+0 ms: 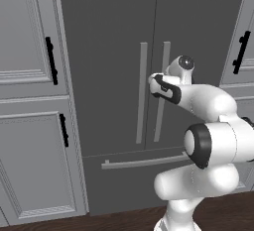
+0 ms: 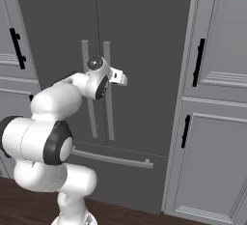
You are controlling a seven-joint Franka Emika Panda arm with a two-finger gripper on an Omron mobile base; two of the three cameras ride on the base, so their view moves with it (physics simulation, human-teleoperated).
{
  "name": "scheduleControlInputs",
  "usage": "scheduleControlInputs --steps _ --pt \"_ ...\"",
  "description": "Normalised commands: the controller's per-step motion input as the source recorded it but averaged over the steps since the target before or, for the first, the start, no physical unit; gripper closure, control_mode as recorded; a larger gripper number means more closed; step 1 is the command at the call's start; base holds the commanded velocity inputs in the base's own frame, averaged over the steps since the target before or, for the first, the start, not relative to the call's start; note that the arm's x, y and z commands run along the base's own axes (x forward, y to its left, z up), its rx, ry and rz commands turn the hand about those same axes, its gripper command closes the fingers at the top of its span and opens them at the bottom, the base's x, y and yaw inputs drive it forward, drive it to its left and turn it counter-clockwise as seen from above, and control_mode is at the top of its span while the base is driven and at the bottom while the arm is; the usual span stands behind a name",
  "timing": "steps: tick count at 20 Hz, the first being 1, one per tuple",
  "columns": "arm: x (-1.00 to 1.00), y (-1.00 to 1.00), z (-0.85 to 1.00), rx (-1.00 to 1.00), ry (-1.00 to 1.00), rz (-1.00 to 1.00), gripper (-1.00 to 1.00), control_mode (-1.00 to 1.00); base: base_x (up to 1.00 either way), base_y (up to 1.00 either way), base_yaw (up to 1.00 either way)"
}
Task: Grab a lemon wedge from the fridge and one ice cube from the ice bowl, and put them in the glass of lemonade.
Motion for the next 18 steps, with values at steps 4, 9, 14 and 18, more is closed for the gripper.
scheduleControlInputs --steps 4,9,14,18 --pt "0.30 0.03 -0.18 0.00 0.00 0.00 -1.00 -1.00 0.00 0.00 0.00" --pt "0.25 0.00 -0.11 0.00 0.00 0.00 1.00 -1.00 0.00 0.00 0.00" --pt "0.16 0.00 -0.04 0.00 0.00 0.00 1.00 -1.00 0.00 0.00 0.00" --pt "0.03 -0.04 -0.03 0.00 0.00 0.00 1.00 -1.00 0.00 0.00 0.00"
